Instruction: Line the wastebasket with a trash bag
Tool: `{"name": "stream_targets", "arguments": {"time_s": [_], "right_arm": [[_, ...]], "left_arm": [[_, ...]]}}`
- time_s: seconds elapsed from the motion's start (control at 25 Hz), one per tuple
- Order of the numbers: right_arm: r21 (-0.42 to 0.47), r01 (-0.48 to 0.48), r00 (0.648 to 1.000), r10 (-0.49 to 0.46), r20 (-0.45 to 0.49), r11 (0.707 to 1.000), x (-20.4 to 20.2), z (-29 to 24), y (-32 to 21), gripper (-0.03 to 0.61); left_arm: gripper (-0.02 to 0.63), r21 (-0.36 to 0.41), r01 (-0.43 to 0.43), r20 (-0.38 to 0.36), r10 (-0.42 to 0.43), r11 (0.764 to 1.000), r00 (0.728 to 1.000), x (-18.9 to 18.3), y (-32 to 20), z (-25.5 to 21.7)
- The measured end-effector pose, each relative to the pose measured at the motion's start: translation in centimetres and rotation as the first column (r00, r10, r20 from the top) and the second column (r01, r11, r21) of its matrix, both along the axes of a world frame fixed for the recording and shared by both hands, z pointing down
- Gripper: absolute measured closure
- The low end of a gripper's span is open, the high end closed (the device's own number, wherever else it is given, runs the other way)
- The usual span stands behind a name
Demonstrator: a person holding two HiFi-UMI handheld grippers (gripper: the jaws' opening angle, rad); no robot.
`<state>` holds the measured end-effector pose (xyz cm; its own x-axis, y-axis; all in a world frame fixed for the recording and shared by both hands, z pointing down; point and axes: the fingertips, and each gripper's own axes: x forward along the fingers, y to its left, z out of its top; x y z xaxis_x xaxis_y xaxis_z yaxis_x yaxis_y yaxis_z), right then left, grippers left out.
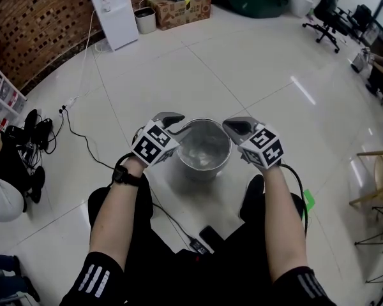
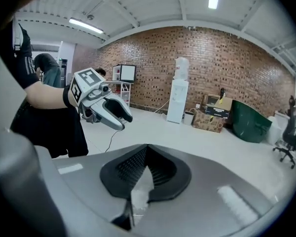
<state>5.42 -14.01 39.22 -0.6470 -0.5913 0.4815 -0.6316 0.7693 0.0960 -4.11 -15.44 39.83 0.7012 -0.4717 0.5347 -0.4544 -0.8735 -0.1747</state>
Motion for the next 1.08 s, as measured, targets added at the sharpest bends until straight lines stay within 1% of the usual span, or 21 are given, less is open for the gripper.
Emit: {"name": "stream_targets", "arguments": {"time_s": [0.12, 0.24, 0.44, 0.6, 0.84, 1.08], "right_arm": [[0.003, 0.032, 0.999, -0.032, -0.032, 0.999, -0.5, 0.3, -0.6, 0.572], [0.015, 0.062, 0.997, -0.061, -0.056, 0.998, -0.8, 0.0, -1.6, 0.572], [0.015, 0.069, 0.996, -0.068, -0.059, 0.998, -1.1, 0.0, -2.9, 0.572], [0.044, 0.076, 0.997, -0.075, -0.036, 0.996, -1.7, -1.2, -3.4, 0.571], [0.048, 0.069, 0.997, -0.067, -0.047, 0.996, -1.8, -0.8, -3.3, 0.572], [0.038, 0.040, 0.997, -0.037, -0.064, 0.999, -0.1, -1.1, -3.4, 0.572]], "left_arm": [[0.479, 0.017, -0.028, -0.021, 0.028, 0.999, 0.999, 1.1, -0.2, -1.0], [0.479, 0.032, -0.048, -0.011, 0.048, 0.998, 0.999, 1.7, -0.9, -1.4], [0.479, 0.034, -0.044, -0.015, 0.045, 0.998, 0.999, 1.2, -1.8, -1.7], [0.479, 0.035, -0.040, -0.005, 0.041, 0.999, 0.999, 0.9, -2.2, -1.4], [0.479, 0.035, -0.047, 0.022, 0.046, 0.998, 0.999, 1.0, -2.0, -0.4], [0.479, 0.022, -0.052, 0.033, 0.052, 0.998, 0.998, 1.5, -1.9, -0.6]]}}
